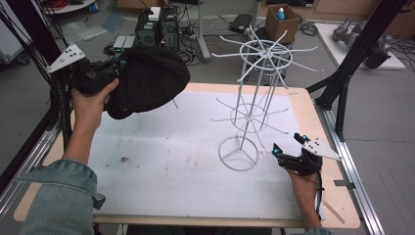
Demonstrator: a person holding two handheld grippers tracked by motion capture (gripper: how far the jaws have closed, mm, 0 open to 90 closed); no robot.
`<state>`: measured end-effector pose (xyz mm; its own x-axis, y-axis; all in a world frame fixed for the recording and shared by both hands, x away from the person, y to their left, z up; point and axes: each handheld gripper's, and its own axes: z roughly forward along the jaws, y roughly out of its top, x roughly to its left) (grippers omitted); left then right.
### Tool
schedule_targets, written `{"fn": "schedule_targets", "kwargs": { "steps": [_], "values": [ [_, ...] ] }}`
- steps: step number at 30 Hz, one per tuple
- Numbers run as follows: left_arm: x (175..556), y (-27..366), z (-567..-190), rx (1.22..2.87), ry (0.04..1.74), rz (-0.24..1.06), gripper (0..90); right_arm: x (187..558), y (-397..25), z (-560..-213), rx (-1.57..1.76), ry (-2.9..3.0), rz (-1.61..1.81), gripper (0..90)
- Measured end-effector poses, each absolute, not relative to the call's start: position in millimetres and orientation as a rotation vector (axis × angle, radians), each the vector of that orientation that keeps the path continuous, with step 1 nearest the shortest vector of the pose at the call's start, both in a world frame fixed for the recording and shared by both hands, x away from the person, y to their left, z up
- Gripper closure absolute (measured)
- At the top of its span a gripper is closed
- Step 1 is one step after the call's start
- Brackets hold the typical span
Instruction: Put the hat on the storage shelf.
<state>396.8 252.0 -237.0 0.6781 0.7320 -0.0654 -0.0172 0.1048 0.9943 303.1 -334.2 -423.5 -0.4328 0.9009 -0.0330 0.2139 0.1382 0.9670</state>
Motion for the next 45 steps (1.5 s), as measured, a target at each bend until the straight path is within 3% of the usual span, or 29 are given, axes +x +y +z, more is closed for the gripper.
{"fn": "schedule_targets", "kwargs": {
  "steps": [45],
  "values": [
    [384,236,-155,1.175,0.535,0.517,84.8,304,-335,-424,1.085,1.758,1.334,10.3]
  ]
}}
